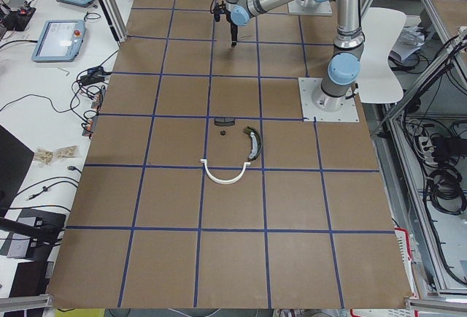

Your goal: Place bearing gear from tray to pile

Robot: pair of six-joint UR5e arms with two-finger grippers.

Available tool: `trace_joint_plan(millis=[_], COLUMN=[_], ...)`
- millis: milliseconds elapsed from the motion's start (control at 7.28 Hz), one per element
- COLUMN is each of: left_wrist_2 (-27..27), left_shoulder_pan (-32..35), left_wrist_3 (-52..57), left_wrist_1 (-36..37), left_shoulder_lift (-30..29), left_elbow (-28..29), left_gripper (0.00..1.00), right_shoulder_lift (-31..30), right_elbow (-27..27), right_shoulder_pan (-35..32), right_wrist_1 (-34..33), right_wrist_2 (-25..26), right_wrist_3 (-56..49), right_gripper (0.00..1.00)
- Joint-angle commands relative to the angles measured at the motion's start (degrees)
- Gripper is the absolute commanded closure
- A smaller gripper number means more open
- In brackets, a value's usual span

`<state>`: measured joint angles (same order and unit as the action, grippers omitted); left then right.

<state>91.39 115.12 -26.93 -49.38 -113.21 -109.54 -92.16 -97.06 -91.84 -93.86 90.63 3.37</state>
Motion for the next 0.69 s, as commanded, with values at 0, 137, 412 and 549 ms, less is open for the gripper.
trace_joint_plan(millis=[0,137,412,549], left_wrist_2=[0.02,0.11,0.02,0.02], left_shoulder_pan=[0.28,0.28,0.28,0.28], left_wrist_3=[0.39,0.91,0.83,0.74], left_wrist_1=[0.78,0.86,0.95,0.95], left_shoulder_lift=[-1.74,-1.66,-1.66,-1.57], left_elbow=[-0.15,0.03,0.03,0.03], left_gripper=[0.06,0.31,0.97,1.00], right_shoulder_lift=[-0.57,-0.66,-0.66,-0.74], right_elbow=[0.29,0.64,0.56,0.47], right_shoulder_pan=[0.61,0.61,0.61,0.61], right_wrist_1=[0.08,1.91,2.54,2.63], right_wrist_2=[0.60,0.25,-0.19,-0.19], right_wrist_3=[-0.38,-0.29,-0.29,-0.20], right_gripper=[0.00,0.00,0.00,0.00])
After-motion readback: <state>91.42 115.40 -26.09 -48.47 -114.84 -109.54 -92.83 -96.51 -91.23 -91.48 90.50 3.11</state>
